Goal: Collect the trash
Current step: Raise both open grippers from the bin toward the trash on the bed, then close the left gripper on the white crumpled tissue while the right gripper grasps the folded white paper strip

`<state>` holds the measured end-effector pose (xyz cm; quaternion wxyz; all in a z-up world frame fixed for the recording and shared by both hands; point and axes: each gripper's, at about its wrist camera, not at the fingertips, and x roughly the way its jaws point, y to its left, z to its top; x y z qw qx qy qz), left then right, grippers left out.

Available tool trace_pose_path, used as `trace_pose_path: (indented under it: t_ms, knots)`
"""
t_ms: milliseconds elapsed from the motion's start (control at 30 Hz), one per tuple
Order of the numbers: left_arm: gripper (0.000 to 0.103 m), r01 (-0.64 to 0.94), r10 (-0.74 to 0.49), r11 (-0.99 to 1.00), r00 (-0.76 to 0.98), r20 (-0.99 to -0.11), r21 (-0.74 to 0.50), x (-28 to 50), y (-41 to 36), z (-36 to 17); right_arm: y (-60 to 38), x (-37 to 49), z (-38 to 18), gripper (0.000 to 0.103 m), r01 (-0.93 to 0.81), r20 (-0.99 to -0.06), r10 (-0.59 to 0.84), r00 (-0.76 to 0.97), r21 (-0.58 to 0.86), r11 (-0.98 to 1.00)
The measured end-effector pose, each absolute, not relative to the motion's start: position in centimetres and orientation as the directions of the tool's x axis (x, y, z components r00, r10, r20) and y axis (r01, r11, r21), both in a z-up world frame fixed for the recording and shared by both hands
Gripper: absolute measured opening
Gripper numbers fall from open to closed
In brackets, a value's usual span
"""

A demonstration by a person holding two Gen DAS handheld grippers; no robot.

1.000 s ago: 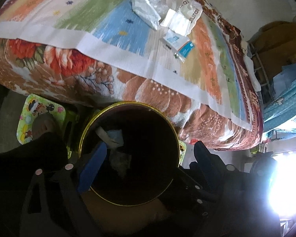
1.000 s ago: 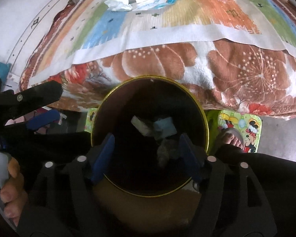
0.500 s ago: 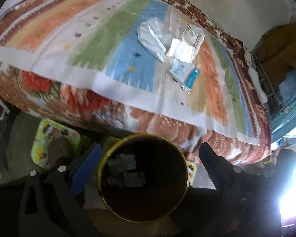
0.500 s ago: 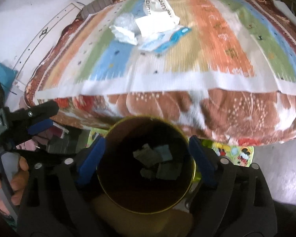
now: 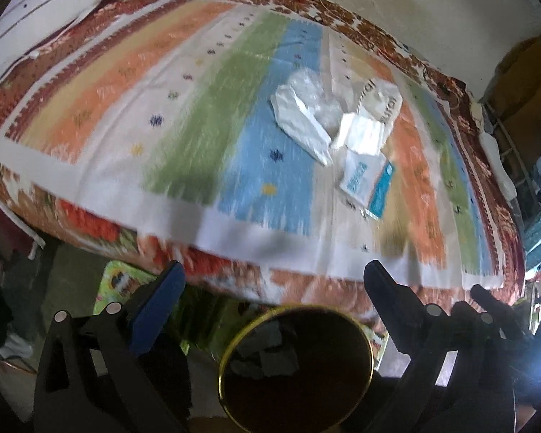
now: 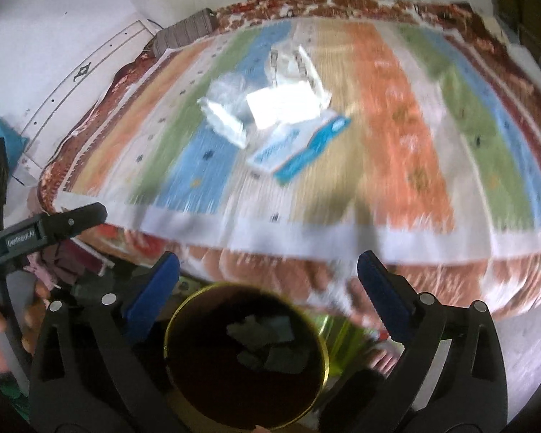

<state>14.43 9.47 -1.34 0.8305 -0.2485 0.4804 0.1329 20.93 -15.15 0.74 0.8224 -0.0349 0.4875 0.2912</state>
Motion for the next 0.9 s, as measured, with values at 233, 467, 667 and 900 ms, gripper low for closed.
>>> trace_pose_path:
  t_ms: [233, 467, 667, 900]
  knots:
    - [0.097, -0.406, 0.043, 0.899, 0.457, -0.888, -0.165, 19.1, 9.9, -1.5, -13.8, 23.4, 1.3, 0.094, -0.559, -0.814, 0.428, 0.393, 0.158, 0.814]
    - [0.097, -0.403, -0.025, 0.882, 0.482, -0.876, -0.247, 22.7, 11.7, -2.5, -11.9, 27.1, 0.8, 0.094, -0.576, -0.800, 0.429, 0.419, 0.131, 0.807]
    - [0.096, -0.435, -0.039, 0.851, 0.508, -0.861, -0.295, 25.7, 13.9, -4.2, -10.5, 29.9, -0.4, 0.093, -0.584, -0.778, 0.429, 0.459, 0.100, 0.806]
    - [0.094, -0.482, -0.103, 0.797, 0.485, -0.869, -0.363, 27.9, 16.1, -6.9, -9.4, 33.1, -2.1, 0.093, -0.567, -0.766, 0.440, 0.468, 0.121, 0.815]
